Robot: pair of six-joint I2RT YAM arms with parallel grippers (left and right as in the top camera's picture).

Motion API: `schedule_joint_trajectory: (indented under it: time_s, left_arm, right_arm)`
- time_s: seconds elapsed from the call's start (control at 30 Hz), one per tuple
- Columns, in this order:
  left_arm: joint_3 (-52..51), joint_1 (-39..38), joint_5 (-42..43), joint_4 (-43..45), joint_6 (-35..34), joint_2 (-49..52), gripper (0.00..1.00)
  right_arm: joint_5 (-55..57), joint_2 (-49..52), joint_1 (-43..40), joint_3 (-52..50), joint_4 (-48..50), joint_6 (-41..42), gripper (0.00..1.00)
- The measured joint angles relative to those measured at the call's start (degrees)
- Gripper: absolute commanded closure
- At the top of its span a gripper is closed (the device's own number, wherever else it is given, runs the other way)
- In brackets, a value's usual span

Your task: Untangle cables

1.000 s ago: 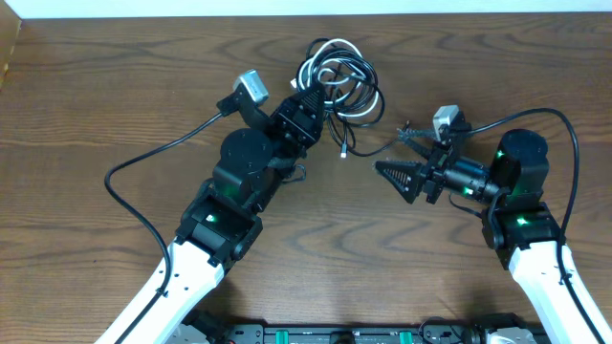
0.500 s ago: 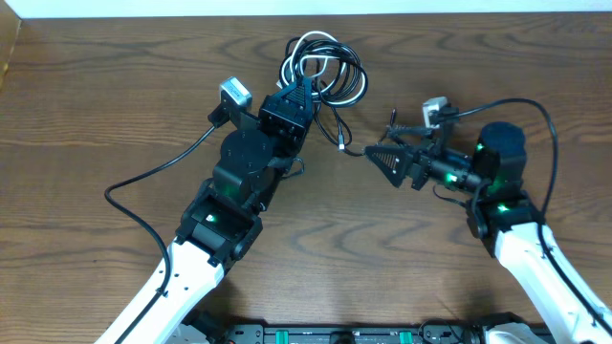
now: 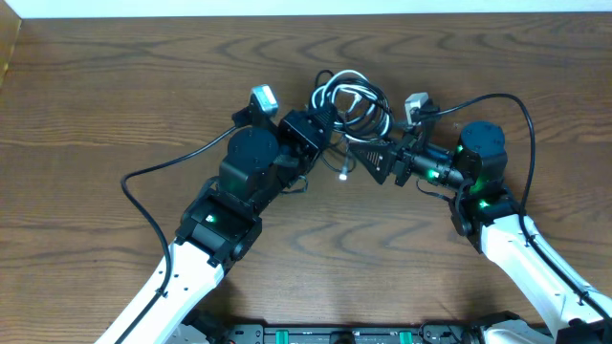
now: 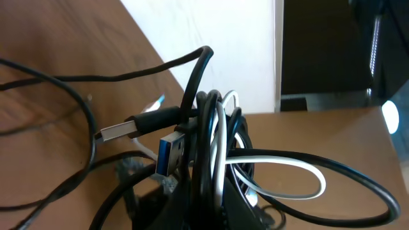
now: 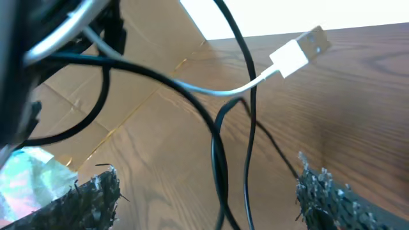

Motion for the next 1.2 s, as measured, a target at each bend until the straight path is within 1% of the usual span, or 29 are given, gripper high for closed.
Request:
schedule_joint_trajectory:
  time_s: [0.03,0.13,0.3,0.4,0.47,0.5,0.53,0.57,0.67,0.7,0.93,1.07,1.2]
  left_arm:
    - [0.00,0.00,1.25,0.04,-0.44,0.00,0.93]
    - [0.00,0.00,3.56,0.04,-1.57,0.00,0.92]
    - [0.00,0.00,6.54,0.07,-2.71,0.00,0.92]
    - [0.00,0.00,7.34,0.07,-2.93,0.00,0.93]
    - [0.00,0.00,7.78,0.07,-2.93,0.00,0.93]
    - [0.00,0.00,7.96,0.07,-2.93,0.00,0.92]
    - [0.00,0.00,8.04,0.07,-2.93,0.00,0.92]
    - [0.00,0.00,8.17,0.07,-2.93,0.00,0.92]
    - [0.00,0.00,8.20,0.07,-2.93,0.00,0.93]
    - [0.00,0.00,8.20,0.07,-2.95,0.00,0.93]
    - [0.00,0.00,8.22,0.13,-3.15,0.00,0.92]
    - [0.00,0.00,8.22,1.05,-4.07,0.00,0.93]
    - [0.00,0.00,8.22,2.27,-4.48,0.00,0.92]
  right_arm:
    - [0.22,0.00,0.02,0.00,0.02,-0.02,0.22]
    - [0.55,0.00,0.02,0.00,-0.02,0.09,0.37]
    - [1.51,0.02,0.09,0.00,0.07,-0.35,0.57]
    - [1.75,0.02,0.09,0.00,0.02,-0.17,0.75]
    - [1.84,0.02,0.11,0.00,0.00,-0.11,0.79]
    - [1.92,0.02,0.11,0.00,0.02,-0.31,0.83]
    - [1.92,0.02,0.11,0.00,0.04,-0.31,0.89]
    - [2.08,0.02,0.11,0.00,0.11,-0.48,0.92]
    - [2.58,0.02,0.11,0.00,-0.02,-0.35,0.98]
    - [2.67,0.02,0.11,0.00,-0.11,-0.31,0.99]
    - [4.33,0.02,0.11,0.02,-3.02,-0.28,0.99]
    - [9.77,0.02,0.11,0.09,-9.60,-0.31,0.99]
    - [17.81,0.02,0.11,0.20,-17.46,-0.28,0.99]
